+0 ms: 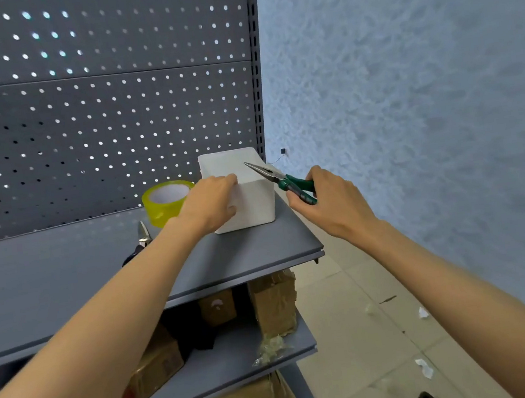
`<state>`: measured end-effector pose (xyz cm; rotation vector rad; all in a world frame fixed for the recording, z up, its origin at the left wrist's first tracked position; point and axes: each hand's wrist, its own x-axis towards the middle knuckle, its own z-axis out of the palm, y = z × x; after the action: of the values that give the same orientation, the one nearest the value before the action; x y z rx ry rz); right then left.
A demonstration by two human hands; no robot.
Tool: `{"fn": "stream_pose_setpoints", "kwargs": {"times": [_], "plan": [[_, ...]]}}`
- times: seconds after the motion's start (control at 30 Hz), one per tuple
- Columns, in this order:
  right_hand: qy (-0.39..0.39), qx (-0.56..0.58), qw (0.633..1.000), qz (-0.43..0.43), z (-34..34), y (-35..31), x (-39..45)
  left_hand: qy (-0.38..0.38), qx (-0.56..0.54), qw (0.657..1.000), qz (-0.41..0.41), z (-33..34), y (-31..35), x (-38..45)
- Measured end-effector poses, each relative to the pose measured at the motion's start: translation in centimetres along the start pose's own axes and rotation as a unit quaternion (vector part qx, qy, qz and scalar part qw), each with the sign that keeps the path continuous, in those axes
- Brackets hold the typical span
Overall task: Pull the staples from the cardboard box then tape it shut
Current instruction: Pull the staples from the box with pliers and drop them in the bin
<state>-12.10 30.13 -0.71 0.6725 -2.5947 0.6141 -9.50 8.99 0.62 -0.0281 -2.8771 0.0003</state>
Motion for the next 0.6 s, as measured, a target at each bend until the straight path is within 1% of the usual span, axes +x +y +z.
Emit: {"fn": "stream_pose_setpoints", "kwargs": {"times": [0.13, 0.37, 0.6], "plan": [[0.011, 0.033, 0.999, 0.001, 0.0, -0.1, 0.9, 0.007, -0.017, 1.000, 0.004, -0.4, -0.4, 0.2], [0.054, 0.095, 0.994, -0.012, -0.9, -1.5, 2.6, 0.078, -0.012, 0.997, 0.009, -3.2, -1.3, -0.3], [0.043, 0.193, 0.979, -0.042, -0.3, -5.0, 3.0, 0.102, 0.048, 0.992, -0.049, -6.1, -5.2, -5.1]]}}
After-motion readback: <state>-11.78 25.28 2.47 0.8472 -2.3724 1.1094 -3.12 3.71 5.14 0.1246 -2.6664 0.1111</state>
